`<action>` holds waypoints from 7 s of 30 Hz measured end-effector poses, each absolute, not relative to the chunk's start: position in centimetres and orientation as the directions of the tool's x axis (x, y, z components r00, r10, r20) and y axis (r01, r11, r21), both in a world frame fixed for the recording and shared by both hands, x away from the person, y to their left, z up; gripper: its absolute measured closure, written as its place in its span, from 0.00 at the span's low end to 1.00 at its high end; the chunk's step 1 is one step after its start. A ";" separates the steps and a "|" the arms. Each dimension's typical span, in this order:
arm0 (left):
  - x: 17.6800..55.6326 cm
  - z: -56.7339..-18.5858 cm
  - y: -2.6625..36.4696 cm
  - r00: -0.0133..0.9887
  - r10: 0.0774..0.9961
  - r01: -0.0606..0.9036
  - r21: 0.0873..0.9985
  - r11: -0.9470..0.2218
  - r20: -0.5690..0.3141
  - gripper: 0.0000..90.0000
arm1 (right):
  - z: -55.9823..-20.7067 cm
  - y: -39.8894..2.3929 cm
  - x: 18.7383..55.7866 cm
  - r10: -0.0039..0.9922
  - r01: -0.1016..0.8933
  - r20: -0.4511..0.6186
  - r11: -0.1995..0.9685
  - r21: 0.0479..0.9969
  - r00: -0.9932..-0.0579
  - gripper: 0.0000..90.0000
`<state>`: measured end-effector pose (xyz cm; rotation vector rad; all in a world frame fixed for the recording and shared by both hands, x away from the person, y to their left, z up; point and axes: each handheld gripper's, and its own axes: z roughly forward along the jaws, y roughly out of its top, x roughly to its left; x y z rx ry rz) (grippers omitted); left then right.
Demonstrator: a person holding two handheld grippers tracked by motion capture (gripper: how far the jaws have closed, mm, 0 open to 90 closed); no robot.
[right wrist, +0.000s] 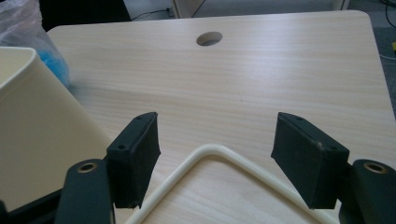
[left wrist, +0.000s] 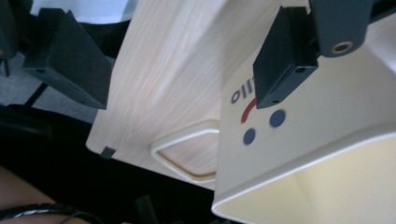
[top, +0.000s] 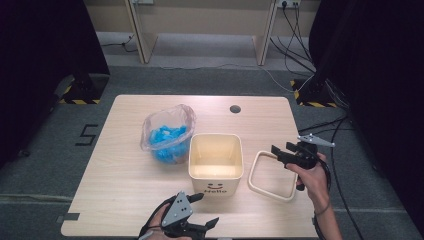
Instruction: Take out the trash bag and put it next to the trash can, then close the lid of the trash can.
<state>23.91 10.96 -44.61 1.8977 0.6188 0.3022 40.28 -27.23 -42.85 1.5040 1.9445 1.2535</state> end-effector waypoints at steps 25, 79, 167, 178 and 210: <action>24.0 -50.0 13.4 0.823 0.568 0.281 0.847 -0.451 0.029 0.21 | -45.9 -29.9 38.7 0.940 0.601 0.173 0.041 0.798 -0.294 0.36; 26.6 -52.6 17.3 0.740 0.672 0.438 0.776 -0.453 -0.025 0.16 | -50.6 -32.2 39.6 0.975 0.686 -0.017 0.167 0.708 -0.220 0.64; 26.5 -52.7 17.3 0.737 0.675 0.435 0.782 -0.446 -0.025 0.16 | -46.3 -32.1 39.7 0.978 0.648 0.034 0.109 0.754 -0.204 0.89; 26.5 -52.5 17.2 0.727 0.686 0.451 0.771 -0.449 -0.026 0.17 | -44.2 -32.0 40.1 0.975 0.622 0.058 0.091 0.777 -0.215 0.89; 25.9 -50.9 16.7 0.690 0.723 0.425 0.830 -0.361 -0.040 0.19 | -35.6 -23.6 42.5 0.914 0.515 0.094 0.136 0.846 -0.395 0.90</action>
